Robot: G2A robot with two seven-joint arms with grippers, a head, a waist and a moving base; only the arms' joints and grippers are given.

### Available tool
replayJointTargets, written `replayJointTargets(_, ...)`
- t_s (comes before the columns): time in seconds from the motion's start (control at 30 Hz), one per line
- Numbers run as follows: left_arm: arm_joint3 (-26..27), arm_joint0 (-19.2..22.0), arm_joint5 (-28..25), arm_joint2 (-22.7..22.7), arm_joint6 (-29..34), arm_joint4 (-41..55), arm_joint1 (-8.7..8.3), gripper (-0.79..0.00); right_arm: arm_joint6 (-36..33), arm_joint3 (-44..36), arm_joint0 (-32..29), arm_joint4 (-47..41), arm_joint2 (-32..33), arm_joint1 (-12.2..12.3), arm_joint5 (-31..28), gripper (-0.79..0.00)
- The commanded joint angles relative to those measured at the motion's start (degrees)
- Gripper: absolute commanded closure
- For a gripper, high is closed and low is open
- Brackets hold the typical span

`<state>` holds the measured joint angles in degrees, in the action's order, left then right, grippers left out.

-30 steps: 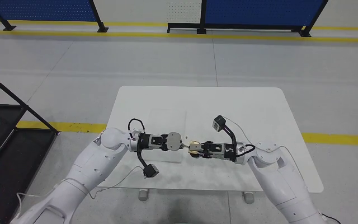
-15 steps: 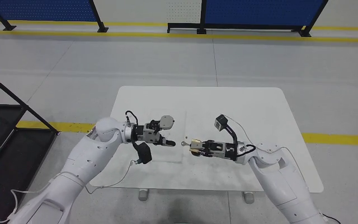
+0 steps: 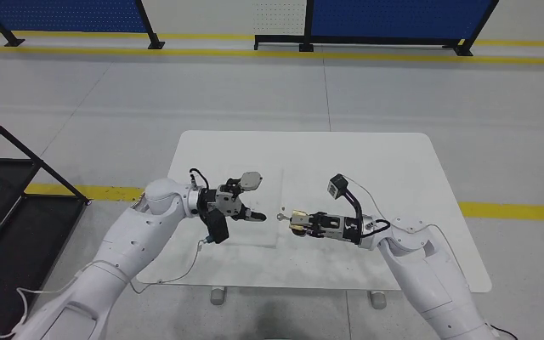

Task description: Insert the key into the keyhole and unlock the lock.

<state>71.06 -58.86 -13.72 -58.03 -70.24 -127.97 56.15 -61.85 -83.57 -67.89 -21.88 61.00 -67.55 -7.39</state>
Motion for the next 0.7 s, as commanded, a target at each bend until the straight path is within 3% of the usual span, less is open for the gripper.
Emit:
replayJointTargets(0.0,-0.7,0.4,-10.3,0.0,1.4,7.7,0.36,-0.785,0.0,0.0,0.0,0.0,0.0,0.0,0.0,0.0)
replayJointTargets(0.13,-3.6,2.7,-25.1,1.1,4.8,15.9,0.87,-0.785,0.0,0.0,0.0,0.0,0.0,0.0,0.0,0.0)
replayJointTargets(0.37,-5.1,6.2,-42.9,6.0,22.5,32.3,0.79,-0.785,0.0,0.0,0.0,0.0,0.0,0.0,0.0,0.0)
replayJointTargets(0.47,-7.4,7.4,-44.3,8.3,24.0,39.5,0.47,-0.785,0.0,0.0,0.0,0.0,0.0,0.0,0.0,0.0)
replayJointTargets(0.67,-11.1,11.4,-44.3,19.2,24.9,53.6,-0.89,-0.785,0.0,0.0,0.0,0.0,0.0,0.0,0.0,0.0)
